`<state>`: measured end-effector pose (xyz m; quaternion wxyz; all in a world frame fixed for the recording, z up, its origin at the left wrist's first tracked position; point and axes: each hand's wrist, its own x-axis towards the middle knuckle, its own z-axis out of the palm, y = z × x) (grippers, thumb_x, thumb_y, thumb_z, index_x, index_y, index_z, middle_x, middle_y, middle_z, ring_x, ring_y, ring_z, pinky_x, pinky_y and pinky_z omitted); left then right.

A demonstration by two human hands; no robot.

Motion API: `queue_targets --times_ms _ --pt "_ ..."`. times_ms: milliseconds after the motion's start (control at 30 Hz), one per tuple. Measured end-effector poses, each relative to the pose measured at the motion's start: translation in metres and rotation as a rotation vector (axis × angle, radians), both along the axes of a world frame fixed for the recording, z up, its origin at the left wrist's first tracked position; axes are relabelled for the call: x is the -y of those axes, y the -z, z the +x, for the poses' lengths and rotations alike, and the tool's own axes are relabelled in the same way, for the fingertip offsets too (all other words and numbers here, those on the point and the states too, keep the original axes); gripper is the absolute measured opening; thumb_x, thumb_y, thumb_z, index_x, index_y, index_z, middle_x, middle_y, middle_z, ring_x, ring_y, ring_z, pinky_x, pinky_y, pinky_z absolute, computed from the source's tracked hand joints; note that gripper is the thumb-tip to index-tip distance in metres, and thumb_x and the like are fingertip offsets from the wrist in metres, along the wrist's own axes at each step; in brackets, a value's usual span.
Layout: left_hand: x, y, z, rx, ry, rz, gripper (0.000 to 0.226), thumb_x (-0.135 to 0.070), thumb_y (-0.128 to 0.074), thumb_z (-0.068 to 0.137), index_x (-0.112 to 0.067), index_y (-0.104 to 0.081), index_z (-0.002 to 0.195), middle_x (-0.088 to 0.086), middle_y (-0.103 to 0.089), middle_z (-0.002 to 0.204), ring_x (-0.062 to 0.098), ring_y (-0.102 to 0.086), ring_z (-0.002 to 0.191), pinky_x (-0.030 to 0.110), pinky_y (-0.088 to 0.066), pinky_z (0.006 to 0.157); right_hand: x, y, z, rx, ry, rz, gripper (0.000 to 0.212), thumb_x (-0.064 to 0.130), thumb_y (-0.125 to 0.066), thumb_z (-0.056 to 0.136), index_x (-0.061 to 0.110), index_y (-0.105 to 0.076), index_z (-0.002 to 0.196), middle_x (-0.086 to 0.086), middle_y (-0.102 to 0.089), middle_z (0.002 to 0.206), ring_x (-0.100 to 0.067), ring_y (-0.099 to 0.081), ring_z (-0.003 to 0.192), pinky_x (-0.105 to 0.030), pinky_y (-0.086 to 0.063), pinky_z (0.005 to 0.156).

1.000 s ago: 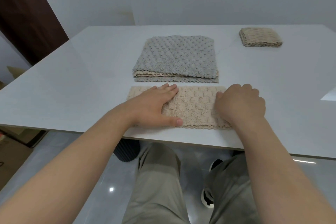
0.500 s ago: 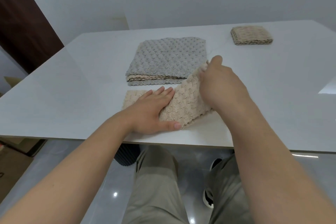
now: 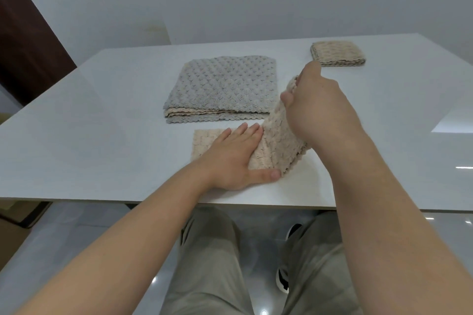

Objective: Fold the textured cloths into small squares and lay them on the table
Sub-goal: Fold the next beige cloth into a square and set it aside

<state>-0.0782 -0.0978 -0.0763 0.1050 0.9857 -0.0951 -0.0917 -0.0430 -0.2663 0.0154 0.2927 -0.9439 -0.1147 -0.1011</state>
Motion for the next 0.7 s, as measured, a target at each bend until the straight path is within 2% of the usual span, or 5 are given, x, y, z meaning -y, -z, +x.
queue_targets --times_ms 200,300,400,567,700 --pt "-0.014 -0.031 -0.004 0.179 -0.311 -0.626 0.068 -0.052 -0.066 0.094 -0.032 -0.041 0.153 -0.012 -0.047 0.154 0.004 -0.046 0.138 0.03 -0.039 0.111 0.005 -0.003 -0.024 -0.074 -0.11 0.078 0.042 0.033 -0.065 0.095 0.019 -0.033 0.119 0.001 -0.058 0.09 -0.025 -0.063 0.081 -0.044 -0.054 0.072" --pt "-0.024 -0.049 0.001 0.339 -0.537 -0.778 0.024 -0.033 -0.063 0.1 -0.027 -0.066 0.123 -0.004 -0.073 0.115 0.007 -0.072 0.097 0.028 -0.057 0.081 0.002 0.009 -0.046 -0.044 -0.188 0.195 0.052 0.023 -0.067 0.093 0.028 -0.032 0.131 0.003 -0.063 0.098 -0.019 -0.064 0.081 -0.039 -0.055 0.072" --pt "-0.027 -0.063 0.006 0.175 -0.636 -1.01 0.026 -0.035 -0.054 0.105 -0.013 -0.066 0.113 0.012 -0.076 0.095 0.022 -0.075 0.07 0.034 -0.062 0.067 -0.01 0.03 -0.062 0.001 -0.231 0.325 0.055 0.018 -0.065 0.093 0.034 -0.034 0.135 0.01 -0.06 0.102 -0.015 -0.065 0.089 -0.035 -0.054 0.076" --pt "-0.02 -0.073 0.006 0.064 -0.584 -0.888 0.053 -0.059 -0.053 0.099 -0.009 -0.073 0.102 0.008 -0.074 0.077 0.022 -0.074 0.062 0.034 -0.063 0.063 -0.029 0.065 -0.07 -0.005 -0.312 0.457 0.049 0.014 -0.065 0.094 0.032 -0.041 0.133 0.014 -0.059 0.113 -0.006 -0.061 0.104 -0.033 -0.054 0.089" --pt "-0.027 -0.064 0.012 0.122 -0.567 -0.774 0.039 -0.041 -0.077 0.088 -0.003 -0.075 0.095 0.017 -0.075 0.085 0.023 -0.076 0.072 0.035 -0.064 0.061 -0.037 0.084 -0.073 0.072 -0.329 0.447 0.041 0.013 -0.068 0.093 0.025 -0.049 0.127 0.015 -0.054 0.115 -0.002 -0.053 0.102 -0.023 -0.047 0.086"
